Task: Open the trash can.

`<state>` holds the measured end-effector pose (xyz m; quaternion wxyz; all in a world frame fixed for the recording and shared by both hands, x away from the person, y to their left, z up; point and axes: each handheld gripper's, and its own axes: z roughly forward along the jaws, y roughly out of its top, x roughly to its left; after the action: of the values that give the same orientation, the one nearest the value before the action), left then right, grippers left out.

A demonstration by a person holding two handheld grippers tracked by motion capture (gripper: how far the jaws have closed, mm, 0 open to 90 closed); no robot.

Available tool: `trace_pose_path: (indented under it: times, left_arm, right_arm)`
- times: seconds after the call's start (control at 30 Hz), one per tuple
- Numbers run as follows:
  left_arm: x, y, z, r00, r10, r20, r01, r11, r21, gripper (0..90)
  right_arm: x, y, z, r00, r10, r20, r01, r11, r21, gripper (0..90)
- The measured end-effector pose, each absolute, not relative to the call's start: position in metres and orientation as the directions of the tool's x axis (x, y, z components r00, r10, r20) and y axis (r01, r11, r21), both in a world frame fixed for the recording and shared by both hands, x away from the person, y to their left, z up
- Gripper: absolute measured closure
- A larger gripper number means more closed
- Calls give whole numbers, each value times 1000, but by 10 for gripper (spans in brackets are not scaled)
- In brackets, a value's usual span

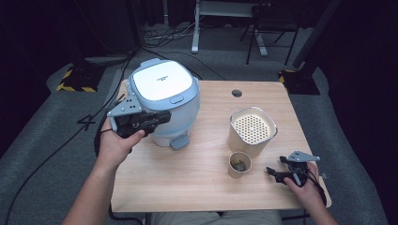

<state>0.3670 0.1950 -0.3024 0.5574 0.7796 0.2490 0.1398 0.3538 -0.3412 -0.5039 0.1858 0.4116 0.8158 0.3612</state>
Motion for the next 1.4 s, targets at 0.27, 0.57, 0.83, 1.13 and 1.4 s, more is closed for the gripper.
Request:
trace_pose_path:
  times: [0.27, 0.57, 0.83, 1.13, 1.4]
  left_arm:
    - [383, 194, -283, 835, 548, -44, 225, -267, 937, 897]
    - [405, 179, -277, 812, 582, -39, 256, -295, 921, 899]
    - [415, 167, -280, 777, 630, 3, 276, -344, 898, 898]
    - [416, 160, -283, 736, 671, 85, 260, -397, 880, 899]
    - [414, 152, -278, 724, 675, 139, 271, -464, 843, 900]
  right_arm:
    - [354, -341, -504, -592, 806, -6, 538, 400, 742, 208]
    - [354, -341, -504, -592, 806, -5, 538, 400, 742, 207]
    - [354, -341, -504, -592, 806, -6, 538, 400, 742, 208]
    - [354, -341, -504, -592, 806, -6, 538, 400, 742, 207]
    - [354, -341, -504, -592, 806, -5, 538, 400, 742, 207]
